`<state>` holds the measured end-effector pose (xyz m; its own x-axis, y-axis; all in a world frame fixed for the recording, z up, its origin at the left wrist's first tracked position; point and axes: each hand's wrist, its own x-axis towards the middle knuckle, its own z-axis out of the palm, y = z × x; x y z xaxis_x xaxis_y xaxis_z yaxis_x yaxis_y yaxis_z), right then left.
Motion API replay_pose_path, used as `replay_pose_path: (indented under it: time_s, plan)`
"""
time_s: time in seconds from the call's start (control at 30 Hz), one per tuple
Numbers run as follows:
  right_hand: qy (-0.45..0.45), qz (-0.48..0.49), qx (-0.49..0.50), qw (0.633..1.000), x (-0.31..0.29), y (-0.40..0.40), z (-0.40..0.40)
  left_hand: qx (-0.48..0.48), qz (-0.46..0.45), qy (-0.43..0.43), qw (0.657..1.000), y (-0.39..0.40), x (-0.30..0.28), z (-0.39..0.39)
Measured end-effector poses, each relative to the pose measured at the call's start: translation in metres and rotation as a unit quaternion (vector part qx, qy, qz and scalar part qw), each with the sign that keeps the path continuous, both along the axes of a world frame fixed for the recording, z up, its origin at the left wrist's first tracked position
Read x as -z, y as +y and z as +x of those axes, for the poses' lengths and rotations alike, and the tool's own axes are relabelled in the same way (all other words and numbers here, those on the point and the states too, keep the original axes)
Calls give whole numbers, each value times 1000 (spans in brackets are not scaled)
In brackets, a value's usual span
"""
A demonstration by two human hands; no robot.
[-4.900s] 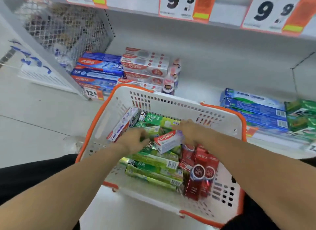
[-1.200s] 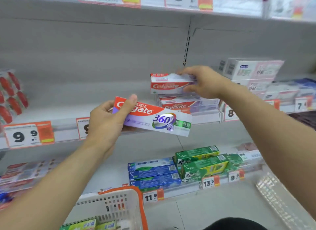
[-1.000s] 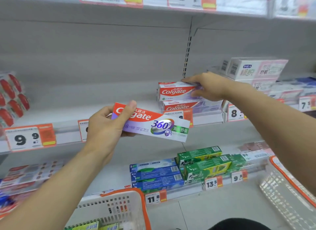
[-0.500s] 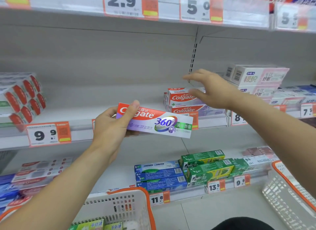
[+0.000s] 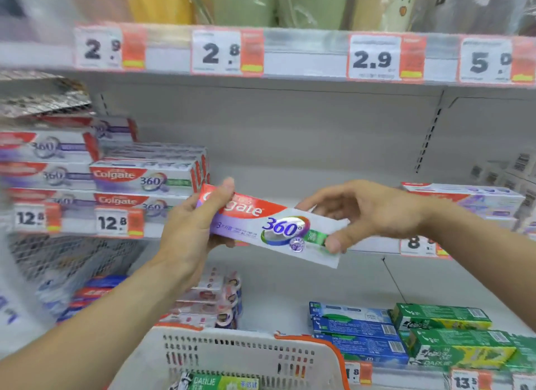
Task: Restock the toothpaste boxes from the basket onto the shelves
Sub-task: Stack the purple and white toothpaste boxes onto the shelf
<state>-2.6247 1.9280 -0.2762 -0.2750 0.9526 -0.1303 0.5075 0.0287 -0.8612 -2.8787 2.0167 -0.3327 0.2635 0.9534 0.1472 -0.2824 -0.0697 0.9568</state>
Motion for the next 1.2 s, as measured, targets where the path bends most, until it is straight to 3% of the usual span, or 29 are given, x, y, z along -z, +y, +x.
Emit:
replay_pose_path:
  time_s: [0.1,0.33,0.5,0.67,0.87,1.03,1.2]
  plan:
    - [62,78,33,994,0,27,-46,-54,28,-27,998,21,-1,-42]
    - [174,193,128,957,9,90,-107,-216,108,70,968,85,-1,-113]
    - [135,281,185,932,-7,148,-126,-376,255,274,848,134,3,-139]
    - [45,300,176,936,-9,203,-156,-417,257,364,792,164,28,-143]
    - [-96,335,141,927,3,218,-169,-360,278,387,802,182,38,-158]
    - [-53,309,137,940,3,215,-164,-353,272,370,815,188,40,-164]
    - [-83,306,107,942,-4,211,-162,-357,272,353,821,192,36,-165]
